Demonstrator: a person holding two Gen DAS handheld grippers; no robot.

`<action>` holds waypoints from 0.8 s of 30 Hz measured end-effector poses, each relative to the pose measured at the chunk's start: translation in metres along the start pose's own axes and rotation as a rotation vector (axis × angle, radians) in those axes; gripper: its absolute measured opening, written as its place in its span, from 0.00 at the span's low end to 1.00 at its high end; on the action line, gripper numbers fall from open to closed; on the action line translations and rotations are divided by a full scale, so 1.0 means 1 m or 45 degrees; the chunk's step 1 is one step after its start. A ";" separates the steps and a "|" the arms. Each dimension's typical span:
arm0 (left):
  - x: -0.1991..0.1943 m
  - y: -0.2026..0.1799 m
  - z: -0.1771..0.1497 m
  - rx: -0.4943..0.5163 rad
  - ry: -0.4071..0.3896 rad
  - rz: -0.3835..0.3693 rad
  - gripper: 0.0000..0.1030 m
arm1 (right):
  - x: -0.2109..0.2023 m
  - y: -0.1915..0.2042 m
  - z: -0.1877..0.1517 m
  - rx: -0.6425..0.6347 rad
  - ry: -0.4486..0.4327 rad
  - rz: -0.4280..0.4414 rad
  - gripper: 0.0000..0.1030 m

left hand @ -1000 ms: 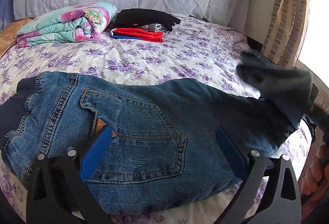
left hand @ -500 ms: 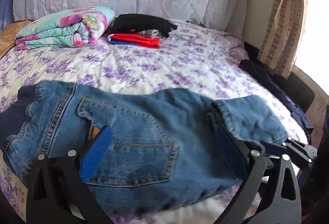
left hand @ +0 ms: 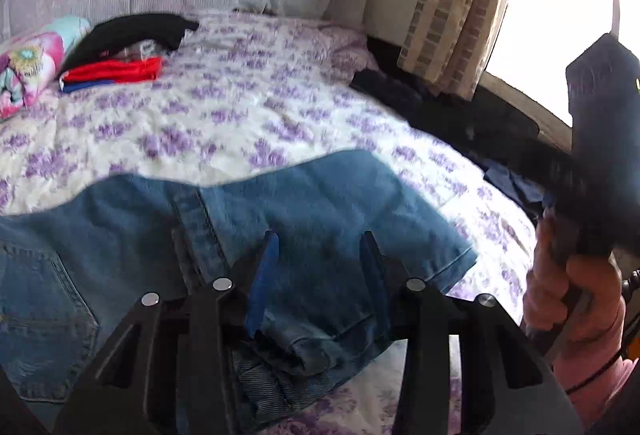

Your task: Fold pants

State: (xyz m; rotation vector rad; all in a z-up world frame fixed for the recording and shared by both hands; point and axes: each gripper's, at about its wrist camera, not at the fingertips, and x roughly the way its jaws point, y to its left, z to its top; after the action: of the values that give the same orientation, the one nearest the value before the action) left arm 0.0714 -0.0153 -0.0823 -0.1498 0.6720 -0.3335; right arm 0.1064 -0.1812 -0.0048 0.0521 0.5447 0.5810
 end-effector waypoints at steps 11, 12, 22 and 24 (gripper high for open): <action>0.013 0.026 -0.010 -0.133 0.059 -0.137 0.37 | 0.038 -0.031 -0.012 0.079 0.208 -0.045 0.23; 0.012 0.028 -0.010 -0.143 0.058 -0.150 0.37 | 0.018 -0.025 -0.013 0.073 0.155 -0.020 0.23; 0.013 0.029 -0.009 -0.154 0.060 -0.191 0.38 | -0.035 -0.013 -0.076 0.005 0.157 -0.066 0.23; 0.013 0.032 -0.009 -0.173 0.059 -0.212 0.38 | -0.062 -0.004 -0.073 -0.010 0.022 -0.093 0.44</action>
State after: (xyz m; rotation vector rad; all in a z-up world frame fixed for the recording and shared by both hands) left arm 0.0831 0.0101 -0.1043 -0.3293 0.7298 -0.4522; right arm 0.0286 -0.2252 -0.0392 0.0200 0.5593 0.5130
